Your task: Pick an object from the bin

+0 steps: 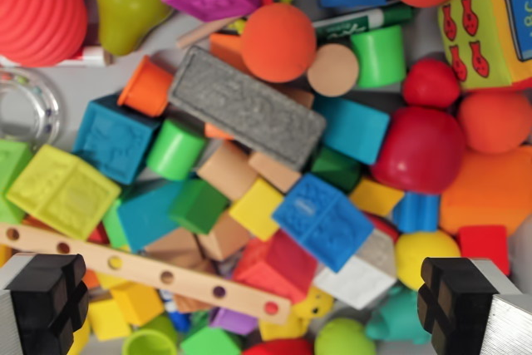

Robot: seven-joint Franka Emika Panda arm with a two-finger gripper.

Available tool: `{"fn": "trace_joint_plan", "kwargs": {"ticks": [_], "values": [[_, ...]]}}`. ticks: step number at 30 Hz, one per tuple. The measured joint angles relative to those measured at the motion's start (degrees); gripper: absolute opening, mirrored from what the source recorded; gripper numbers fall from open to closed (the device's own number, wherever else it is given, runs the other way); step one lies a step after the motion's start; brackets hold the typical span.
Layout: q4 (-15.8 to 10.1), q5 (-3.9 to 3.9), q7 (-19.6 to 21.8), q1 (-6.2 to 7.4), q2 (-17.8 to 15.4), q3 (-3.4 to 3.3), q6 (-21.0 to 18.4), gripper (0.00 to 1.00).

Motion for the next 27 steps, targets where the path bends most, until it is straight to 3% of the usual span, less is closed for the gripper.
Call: {"fn": "trace_joint_plan", "kwargs": {"ticks": [27], "values": [[1.29, 0.71, 10.21, -1.11, 3.91, -2.91, 2.11, 1.00]]}}
